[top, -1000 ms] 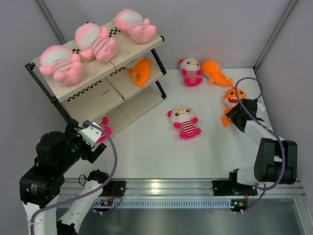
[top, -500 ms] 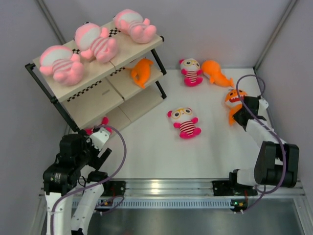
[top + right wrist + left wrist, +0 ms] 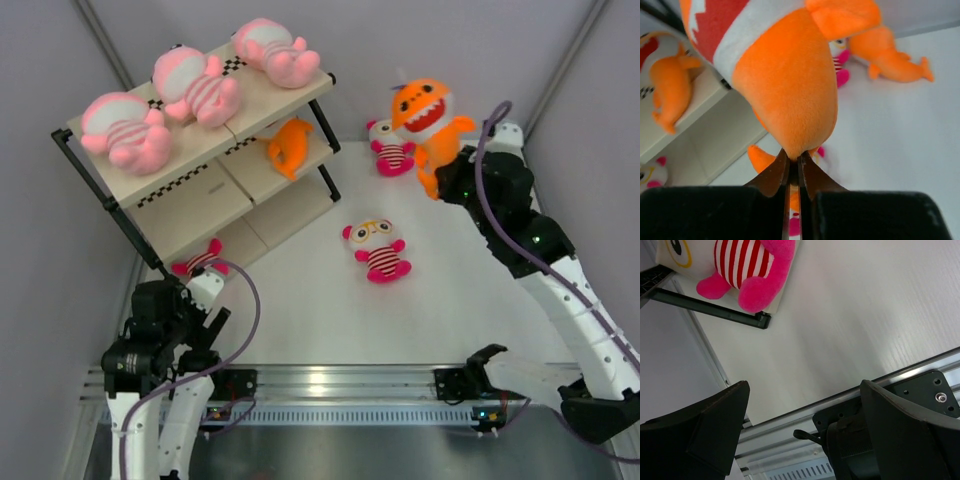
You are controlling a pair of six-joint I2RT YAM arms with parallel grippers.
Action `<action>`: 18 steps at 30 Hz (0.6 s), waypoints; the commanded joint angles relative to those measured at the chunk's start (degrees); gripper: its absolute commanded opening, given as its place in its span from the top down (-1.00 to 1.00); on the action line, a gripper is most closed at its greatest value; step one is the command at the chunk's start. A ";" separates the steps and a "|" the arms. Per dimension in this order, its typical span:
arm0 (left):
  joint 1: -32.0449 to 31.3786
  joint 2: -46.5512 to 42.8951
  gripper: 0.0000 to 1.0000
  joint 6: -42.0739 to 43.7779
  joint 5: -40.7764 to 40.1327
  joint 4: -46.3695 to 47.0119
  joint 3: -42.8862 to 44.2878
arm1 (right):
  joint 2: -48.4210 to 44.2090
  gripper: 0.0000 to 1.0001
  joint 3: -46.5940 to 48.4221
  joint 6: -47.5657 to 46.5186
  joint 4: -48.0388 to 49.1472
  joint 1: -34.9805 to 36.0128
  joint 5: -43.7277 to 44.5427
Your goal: Place and organize the stuffed toys onto the shelf
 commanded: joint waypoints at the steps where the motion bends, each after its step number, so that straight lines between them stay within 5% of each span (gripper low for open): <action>1: 0.47 -0.97 -0.97 -1.38 0.80 2.30 -0.53 | 4.31 1.00 6.89 -1.73 -7.04 13.21 2.73; 8: 2.75 -2.02 -0.97 -2.08 0.45 2.12 -0.80 | 19.58 1.00 21.65 0.98 -3.61 37.66 4.51; 18: 2.93 -4.22 -0.97 -2.17 -0.78 2.12 -1.59 | 34.63 1.00 33.43 7.23 -2.73 40.93 -6.65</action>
